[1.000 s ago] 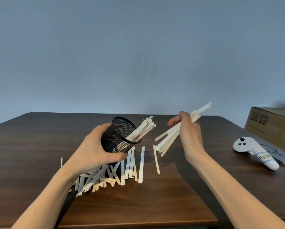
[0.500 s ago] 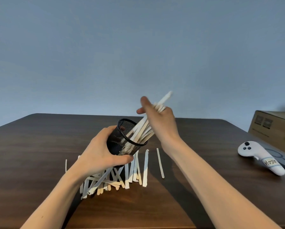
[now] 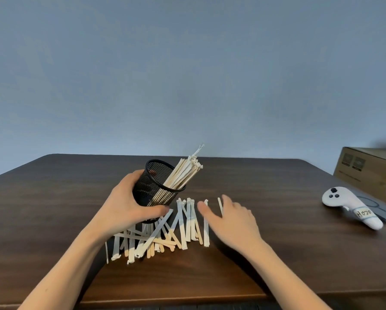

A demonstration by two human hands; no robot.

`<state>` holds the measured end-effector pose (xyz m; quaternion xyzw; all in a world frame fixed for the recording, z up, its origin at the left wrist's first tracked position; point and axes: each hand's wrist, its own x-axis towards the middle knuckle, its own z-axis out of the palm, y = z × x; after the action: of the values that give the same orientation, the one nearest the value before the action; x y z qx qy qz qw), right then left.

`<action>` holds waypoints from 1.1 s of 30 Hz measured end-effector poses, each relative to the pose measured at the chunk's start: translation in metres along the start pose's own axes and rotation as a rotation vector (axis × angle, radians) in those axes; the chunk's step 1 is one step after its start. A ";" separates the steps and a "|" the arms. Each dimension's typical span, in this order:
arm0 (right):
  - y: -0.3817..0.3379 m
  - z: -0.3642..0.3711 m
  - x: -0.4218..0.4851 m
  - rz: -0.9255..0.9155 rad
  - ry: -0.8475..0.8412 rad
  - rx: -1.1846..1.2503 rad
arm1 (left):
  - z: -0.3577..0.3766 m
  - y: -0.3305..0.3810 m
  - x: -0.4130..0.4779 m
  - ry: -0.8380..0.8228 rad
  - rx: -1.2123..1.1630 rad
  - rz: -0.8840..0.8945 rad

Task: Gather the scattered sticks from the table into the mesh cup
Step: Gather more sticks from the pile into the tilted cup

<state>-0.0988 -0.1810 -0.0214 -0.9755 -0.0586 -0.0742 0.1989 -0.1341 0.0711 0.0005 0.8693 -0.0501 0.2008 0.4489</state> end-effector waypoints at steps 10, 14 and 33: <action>-0.038 0.009 -0.007 -0.075 0.008 -0.148 | -0.010 0.000 -0.014 0.007 -0.012 0.010; -0.045 -0.004 -0.003 -0.072 -0.009 -0.163 | -0.018 -0.004 -0.023 0.007 0.005 -0.008; -0.047 -0.001 0.008 -0.022 -0.032 -0.175 | -0.022 -0.011 -0.026 -0.049 0.008 0.003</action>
<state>-0.0976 -0.1377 -0.0007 -0.9895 -0.0658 -0.0657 0.1110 -0.1618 0.0931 -0.0065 0.8756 -0.0615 0.1802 0.4438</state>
